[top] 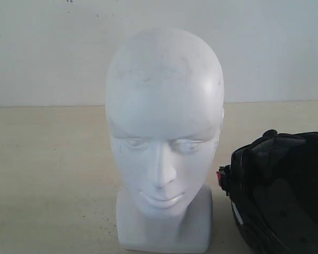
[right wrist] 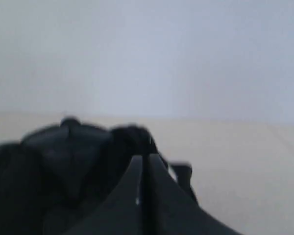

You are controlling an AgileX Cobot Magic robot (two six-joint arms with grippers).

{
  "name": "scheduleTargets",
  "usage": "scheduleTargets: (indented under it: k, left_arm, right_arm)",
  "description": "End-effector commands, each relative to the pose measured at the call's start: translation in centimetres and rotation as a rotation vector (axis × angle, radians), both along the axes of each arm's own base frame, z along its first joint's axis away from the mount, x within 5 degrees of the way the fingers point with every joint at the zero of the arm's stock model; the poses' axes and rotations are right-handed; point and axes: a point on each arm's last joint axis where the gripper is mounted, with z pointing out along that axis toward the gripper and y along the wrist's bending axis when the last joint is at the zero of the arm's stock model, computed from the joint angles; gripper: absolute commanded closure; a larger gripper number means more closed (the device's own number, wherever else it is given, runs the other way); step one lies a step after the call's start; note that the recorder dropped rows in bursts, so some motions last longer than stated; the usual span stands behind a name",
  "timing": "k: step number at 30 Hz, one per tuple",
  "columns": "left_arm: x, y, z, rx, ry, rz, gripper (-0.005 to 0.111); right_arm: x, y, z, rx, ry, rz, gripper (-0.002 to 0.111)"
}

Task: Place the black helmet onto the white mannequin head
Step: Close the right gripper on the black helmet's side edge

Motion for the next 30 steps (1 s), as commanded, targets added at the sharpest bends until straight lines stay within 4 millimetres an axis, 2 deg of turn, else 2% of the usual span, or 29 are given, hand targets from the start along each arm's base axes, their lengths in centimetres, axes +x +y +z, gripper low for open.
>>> scheduleTargets:
  k: [1, 4, 9, 12, 14, 15, 16, 17, 18, 19, 20, 21, 24, 26, 30]
  left_arm:
    - [0.0, 0.0, -0.1, 0.009, 0.001, 0.003, 0.102]
    - [0.0, 0.0, -0.1, 0.009, 0.001, 0.003, 0.102]
    - [0.0, 0.0, -0.1, 0.009, 0.001, 0.003, 0.102]
    - [0.0, 0.0, -0.1, 0.009, 0.001, 0.003, 0.102]
    - [0.0, 0.0, -0.1, 0.009, 0.001, 0.003, 0.102]
    - [0.0, 0.0, -0.1, 0.009, 0.001, 0.003, 0.102]
    - [0.0, 0.0, -0.1, 0.009, 0.001, 0.003, 0.102]
    - [0.0, 0.0, -0.1, 0.009, 0.001, 0.003, 0.102]
    - [0.0, 0.0, -0.1, 0.009, 0.001, 0.003, 0.102]
    - [0.0, 0.0, -0.1, 0.009, 0.001, 0.003, 0.102]
    - [0.0, 0.0, -0.1, 0.009, 0.001, 0.003, 0.102]
    - [0.0, 0.0, -0.1, 0.009, 0.001, 0.003, 0.102]
    - [0.0, 0.0, -0.1, 0.009, 0.001, 0.003, 0.102]
    - [0.0, 0.0, -0.1, 0.009, 0.001, 0.003, 0.102]
    - [0.0, 0.0, -0.1, 0.009, 0.001, 0.003, 0.102]
  right_arm:
    - [-0.4, -0.1, 2.8, -0.002, -0.312, -0.01, 0.109]
    - [-0.9, -0.1, 4.1, 0.0, -0.465, -0.015, 0.109]
    - [-2.9, -0.3, 6.9, -0.007, -0.843, -0.035, 0.109]
    - [-4.9, -1.0, 8.4, 0.11, -1.101, -0.067, 0.109]
    - [-5.7, -1.6, 10.2, 0.225, -1.167, -0.074, 0.109]
    - [-6.0, -1.7, 12.5, 0.286, -1.106, -0.062, 0.109]
    - [-5.8, -1.6, 13.3, 0.299, -1.016, -0.044, 0.109]
    - [-5.8, -0.8, 15.5, 0.246, -0.8, 0.002, 0.109]
    - [-5.5, -0.4, 16.3, 0.204, -0.656, 0.024, 0.109]
    - [-4.7, 0.3, 17.3, 0.129, -0.392, 0.061, 0.109]
    - [-4.1, 0.6, 17.6, 0.117, -0.256, 0.084, 0.109]
    - [-3.4, 1.0, 17.8, 0.1, -0.033, 0.119, 0.109]
    - [-1.7, 1.8, 16.3, 0.126, 0.382, 0.178, 0.109]
    - [-1.3, 2.2, 15.3, 0.127, 0.518, 0.222, 0.109]
    - [-0.5, 3.2, 14.4, 0.095, 0.665, 0.351, 0.109]
